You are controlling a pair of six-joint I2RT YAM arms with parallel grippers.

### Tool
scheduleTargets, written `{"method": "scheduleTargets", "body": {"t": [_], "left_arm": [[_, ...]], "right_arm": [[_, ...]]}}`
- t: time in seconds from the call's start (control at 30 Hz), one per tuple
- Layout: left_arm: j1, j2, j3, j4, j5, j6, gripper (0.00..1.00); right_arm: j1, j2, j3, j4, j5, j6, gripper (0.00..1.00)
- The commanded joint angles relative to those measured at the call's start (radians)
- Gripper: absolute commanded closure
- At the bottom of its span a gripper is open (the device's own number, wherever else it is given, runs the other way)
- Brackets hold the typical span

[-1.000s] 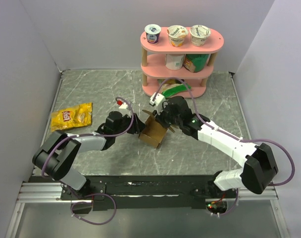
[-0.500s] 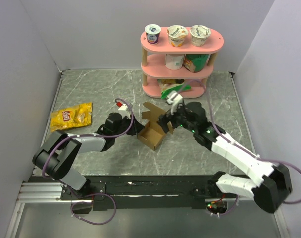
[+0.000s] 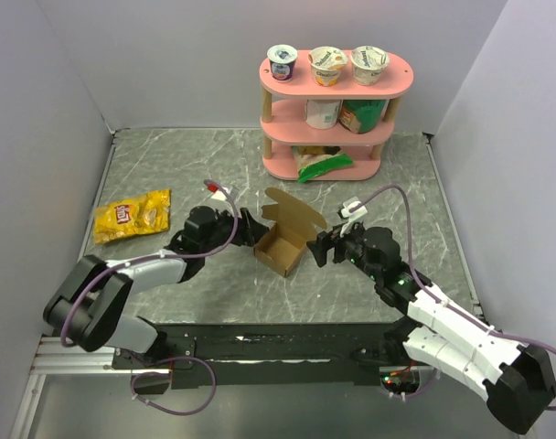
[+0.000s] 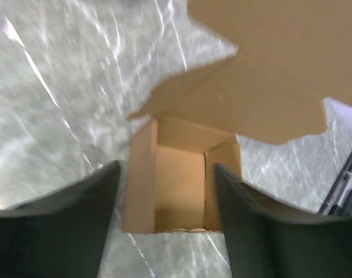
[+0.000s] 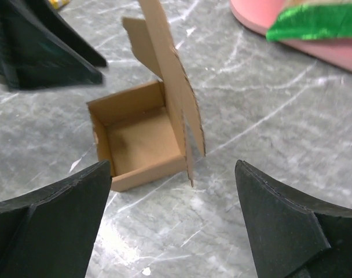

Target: Fold the paper box

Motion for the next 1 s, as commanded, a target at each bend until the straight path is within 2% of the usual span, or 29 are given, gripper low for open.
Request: {"method": "scheduleTargets", "body": {"t": [0.0, 0.17, 0.2, 0.4, 0.67, 0.87, 0.97], "left_arm": [[0.068, -0.068, 0.014, 0.029, 0.06, 0.056, 0.16], [0.134, -0.042, 0.037, 0.051, 0.195, 0.12, 0.1], [0.138, -0.032, 0.052, 0.06, 0.209, 0.131, 0.1], [0.14, 0.079, 0.144, 0.12, 0.279, 0.198, 0.19], [0.112, 0.182, 0.236, 0.114, 0.227, 0.307, 0.25], [0.069, 0.222, 0.258, 0.154, 0.244, 0.315, 0.38], [0.028, 0.231, 0.262, 0.146, 0.201, 0.335, 0.48]], "right_arm": [[-0.003, 0.058, -0.005, 0.139, 0.081, 0.069, 0.09], [-0.009, 0.153, -0.014, 0.237, 0.096, 0.072, 0.19], [-0.014, 0.167, -0.018, 0.254, 0.093, 0.072, 0.26], [-0.015, 0.256, -0.025, 0.329, 0.107, 0.084, 0.47], [-0.015, 0.294, -0.008, 0.322, 0.117, 0.08, 0.56], [-0.015, 0.297, -0.004, 0.297, 0.146, 0.084, 0.61], [-0.012, 0.293, 0.002, 0.277, 0.157, 0.087, 0.66]]}}
